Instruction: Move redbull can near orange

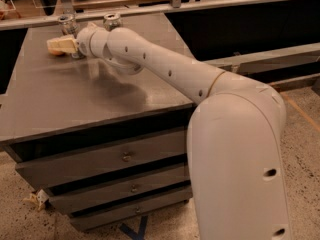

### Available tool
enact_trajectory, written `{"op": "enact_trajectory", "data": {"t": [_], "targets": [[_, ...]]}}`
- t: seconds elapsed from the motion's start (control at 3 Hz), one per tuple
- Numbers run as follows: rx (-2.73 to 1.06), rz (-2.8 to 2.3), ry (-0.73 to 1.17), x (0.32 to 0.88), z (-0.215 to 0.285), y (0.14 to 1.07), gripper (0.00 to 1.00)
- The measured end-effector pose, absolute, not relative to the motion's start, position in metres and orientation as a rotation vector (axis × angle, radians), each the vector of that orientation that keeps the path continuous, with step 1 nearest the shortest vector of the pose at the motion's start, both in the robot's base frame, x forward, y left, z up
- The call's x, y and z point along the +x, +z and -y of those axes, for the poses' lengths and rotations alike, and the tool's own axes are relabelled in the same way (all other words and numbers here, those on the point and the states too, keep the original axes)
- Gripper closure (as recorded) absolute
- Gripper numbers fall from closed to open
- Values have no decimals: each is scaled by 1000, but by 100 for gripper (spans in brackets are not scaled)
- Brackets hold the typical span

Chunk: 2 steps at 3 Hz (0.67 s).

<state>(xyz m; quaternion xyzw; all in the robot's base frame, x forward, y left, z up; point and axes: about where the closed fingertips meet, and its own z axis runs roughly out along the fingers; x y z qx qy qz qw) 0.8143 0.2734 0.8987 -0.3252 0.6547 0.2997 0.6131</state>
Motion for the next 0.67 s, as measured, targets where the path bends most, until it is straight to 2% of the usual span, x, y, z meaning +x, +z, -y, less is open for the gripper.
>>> {"op": "enact_trajectory", "data": {"t": [0.33,0.67], "targets": [[-750,-1509,691,814,-273,899,0],[-769,-1504,679,797,-248,902,0]]}}
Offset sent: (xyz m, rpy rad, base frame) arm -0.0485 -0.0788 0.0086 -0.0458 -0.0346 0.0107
